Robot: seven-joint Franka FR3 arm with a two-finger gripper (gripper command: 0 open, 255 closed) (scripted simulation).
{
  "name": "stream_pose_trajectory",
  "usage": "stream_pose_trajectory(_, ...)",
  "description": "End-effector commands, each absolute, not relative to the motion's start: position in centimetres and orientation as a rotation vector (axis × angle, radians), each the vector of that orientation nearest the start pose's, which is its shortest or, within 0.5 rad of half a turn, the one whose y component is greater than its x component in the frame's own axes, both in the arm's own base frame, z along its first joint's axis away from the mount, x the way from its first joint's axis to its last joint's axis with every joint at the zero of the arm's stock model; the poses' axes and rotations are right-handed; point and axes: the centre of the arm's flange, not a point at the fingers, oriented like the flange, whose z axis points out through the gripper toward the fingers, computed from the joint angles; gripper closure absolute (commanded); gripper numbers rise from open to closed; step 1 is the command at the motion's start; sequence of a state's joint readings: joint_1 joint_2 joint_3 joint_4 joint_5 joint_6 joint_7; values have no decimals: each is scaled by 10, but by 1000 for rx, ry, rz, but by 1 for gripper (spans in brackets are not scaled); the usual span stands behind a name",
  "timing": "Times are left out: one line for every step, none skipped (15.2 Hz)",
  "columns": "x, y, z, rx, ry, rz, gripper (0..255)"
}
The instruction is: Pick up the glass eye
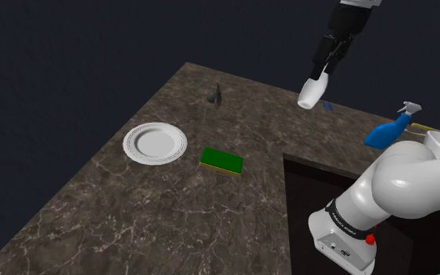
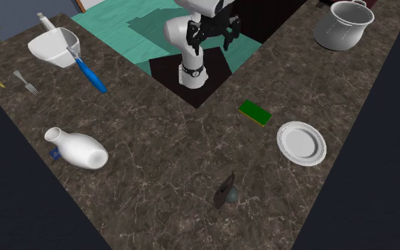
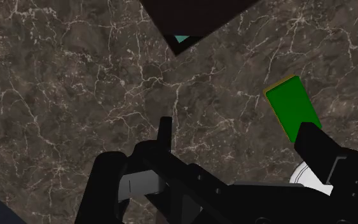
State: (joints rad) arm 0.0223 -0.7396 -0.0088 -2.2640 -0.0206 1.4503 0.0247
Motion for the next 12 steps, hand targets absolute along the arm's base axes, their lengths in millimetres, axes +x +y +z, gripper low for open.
stream_pose_trajectory(308,1,609,-3156,16,117,0)
stream_pose_trajectory(318,2,601,-3165,13,110,0)
stream_pose_trajectory(328,3,593,-3175,9,104,0)
stream_pose_trajectory(338,5,586,-3185,5,98,0)
stream_pose_trajectory(348,6,578,-3195,1,91,0)
stream_pose_trajectory(358,7,570,-3205,-3,85,0)
stream_pose_trajectory(368,8,562,-3214,-6,79,0)
stream_pose_trajectory(378,9,555,-3224,-10,72,0)
stream_pose_trajectory(388,10,547,-3234,-14,66,0)
stream_pose_trajectory(398,11,539,-3243,-18,59,0)
stream_pose_trajectory(408,12,532,-3253,-22,52,0)
stream_pose_trajectory(419,13,524,-3263,-26,46,0)
